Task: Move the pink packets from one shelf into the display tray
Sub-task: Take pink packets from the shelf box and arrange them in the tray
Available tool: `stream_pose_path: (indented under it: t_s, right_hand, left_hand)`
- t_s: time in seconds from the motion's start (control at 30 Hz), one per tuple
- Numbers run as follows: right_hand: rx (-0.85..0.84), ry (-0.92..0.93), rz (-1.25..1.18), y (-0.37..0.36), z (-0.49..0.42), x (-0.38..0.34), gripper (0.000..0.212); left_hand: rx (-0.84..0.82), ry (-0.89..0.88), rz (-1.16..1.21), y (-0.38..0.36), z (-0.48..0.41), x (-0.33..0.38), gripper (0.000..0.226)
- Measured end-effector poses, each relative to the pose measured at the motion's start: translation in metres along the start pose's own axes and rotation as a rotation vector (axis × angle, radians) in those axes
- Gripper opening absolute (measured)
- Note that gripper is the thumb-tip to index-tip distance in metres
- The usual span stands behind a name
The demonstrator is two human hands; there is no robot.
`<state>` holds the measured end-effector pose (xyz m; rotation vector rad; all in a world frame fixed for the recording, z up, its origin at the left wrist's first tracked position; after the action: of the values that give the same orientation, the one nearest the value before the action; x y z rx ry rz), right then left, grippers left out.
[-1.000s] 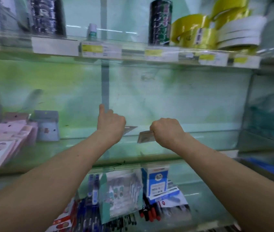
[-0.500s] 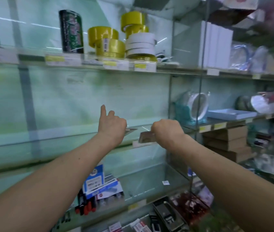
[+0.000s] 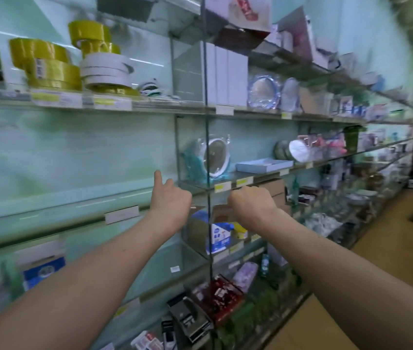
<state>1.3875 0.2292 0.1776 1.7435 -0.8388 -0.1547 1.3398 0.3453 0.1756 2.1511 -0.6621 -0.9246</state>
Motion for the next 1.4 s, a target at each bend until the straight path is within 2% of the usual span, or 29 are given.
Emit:
stream_pose_path:
  t_s: [0.33, 0.63, 1.07, 1.4]
  right_hand:
    - [-0.118, -0.137, 0.024, -0.04, 0.031, 0.081, 0.027]
    - [-0.19, -0.214, 0.088, -0.082, 0.019, 0.152, 0.029]
    - [-0.204, -0.263, 0.154, -0.125, -0.046, 0.262, 0.027]
    - [-0.189, -0.299, 0.137, -0.159, -0.07, 0.33, 0.027]
  left_hand:
    - [0.014, -0.124, 0.072, 0.008, -0.029, 0.104, 0.023]
    - [-0.007, -0.21, 0.155, -0.003, -0.083, 0.191, 0.02]
    - [0.039, -0.247, 0.243, -0.014, -0.199, 0.281, 0.018]
    - [0.054, -0.279, 0.259, -0.017, -0.252, 0.34, 0.013]
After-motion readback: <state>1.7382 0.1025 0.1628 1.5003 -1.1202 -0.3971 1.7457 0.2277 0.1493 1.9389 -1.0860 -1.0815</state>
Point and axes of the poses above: each hand's wrist, its own z-axis away from the middle knuckle, its own y-axis out of the back of the hand, x = y × z, the point moved 7 cm from there along -z, towards the middle knuckle, and after that the axes turned 10 degrees about y, right-handed, at the moved point
